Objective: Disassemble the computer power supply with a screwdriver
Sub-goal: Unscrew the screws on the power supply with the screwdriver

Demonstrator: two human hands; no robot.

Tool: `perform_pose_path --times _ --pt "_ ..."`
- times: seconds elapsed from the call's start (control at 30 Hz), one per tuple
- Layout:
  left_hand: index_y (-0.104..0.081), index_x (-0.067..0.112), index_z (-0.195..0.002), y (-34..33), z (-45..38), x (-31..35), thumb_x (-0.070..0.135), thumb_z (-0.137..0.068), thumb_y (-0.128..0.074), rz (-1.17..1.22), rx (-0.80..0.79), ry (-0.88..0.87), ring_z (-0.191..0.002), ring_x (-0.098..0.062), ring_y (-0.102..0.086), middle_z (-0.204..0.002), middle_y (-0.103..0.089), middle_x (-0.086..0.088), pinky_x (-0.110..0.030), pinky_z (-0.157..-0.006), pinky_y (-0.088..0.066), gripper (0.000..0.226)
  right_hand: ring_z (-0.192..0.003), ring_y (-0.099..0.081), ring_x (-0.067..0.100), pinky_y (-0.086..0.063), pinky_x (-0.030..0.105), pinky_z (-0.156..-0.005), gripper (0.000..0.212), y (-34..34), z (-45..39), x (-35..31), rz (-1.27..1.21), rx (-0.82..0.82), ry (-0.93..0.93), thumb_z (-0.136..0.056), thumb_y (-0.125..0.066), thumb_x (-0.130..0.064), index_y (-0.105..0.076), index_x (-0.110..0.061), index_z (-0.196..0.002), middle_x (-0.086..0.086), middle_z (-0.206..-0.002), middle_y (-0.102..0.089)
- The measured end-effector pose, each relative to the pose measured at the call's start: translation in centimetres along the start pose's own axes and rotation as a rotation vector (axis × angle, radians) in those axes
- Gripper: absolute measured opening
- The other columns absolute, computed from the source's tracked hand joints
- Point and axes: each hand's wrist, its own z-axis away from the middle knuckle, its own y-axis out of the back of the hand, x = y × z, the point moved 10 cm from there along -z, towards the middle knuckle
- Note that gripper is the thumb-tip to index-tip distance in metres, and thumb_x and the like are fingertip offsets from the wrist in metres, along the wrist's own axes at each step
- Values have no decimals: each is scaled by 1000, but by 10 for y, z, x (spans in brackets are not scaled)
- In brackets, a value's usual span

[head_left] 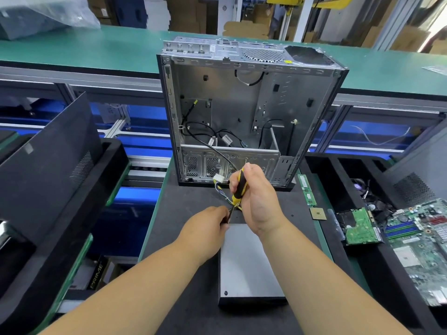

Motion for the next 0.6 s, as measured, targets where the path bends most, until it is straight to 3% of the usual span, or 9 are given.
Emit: perform_pose_path --times 0.1,0.2,0.3,0.4,0.5,0.6 --pt "-39 23 -89 -1 0 3 28 -99 -53 -42 2 -6 -76 -19 -44 -88 -45 6 -31 -63 -34 18 -69 -58 10 -48 21 -65 29 5 -1 5 -43 13 -42 -98 -46 -40 -58 -15 -88 -7 -75 -63" --pt "-43 21 -91 -1 0 1 30 -99 -53 -43 9 6 -77 -20 -45 -89 -45 5 -32 -64 -38 16 -65 -62 5 -49 17 -57 33 14 0 3 44 78 -42 -102 -44 -38 -65 -16 -89 -10 -72 -67" --pt "-46 21 -92 0 0 1 32 -99 -55 -27 19 0 -78 -19 -47 -89 -47 6 -30 -64 -35 15 -62 -61 2 -48 15 -53 36 22 4 -4 254 143 -19 -105 -41 -38 -66 -18 -88 -8 -72 -66" --pt "-44 23 -92 1 0 1 31 -98 -56 -14 25 -11 -80 -20 -50 -93 -54 3 -30 -64 -36 15 -79 -54 4 -46 13 -65 28 19 7 -23 647 104 140 -100 -51 -36 -62 -13 -87 8 -96 -57" --pt "-42 24 -90 2 1 2 31 -98 -55 -27 29 -27 -76 -19 -47 -89 -51 5 -31 -62 -35 17 -82 -52 6 -48 22 -74 15 12 9 -35 866 70 223 -91 -67 -29 -61 -16 -90 -3 -94 -49" --pt "-37 25 -88 1 1 3 31 -98 -54 -48 26 -37 -73 -19 -45 -86 -46 8 -31 -61 -33 21 -90 -60 19 -55 41 -80 14 13 10 -38 866 63 189 -88 -71 -23 -63 -19 -99 -3 -95 -56"
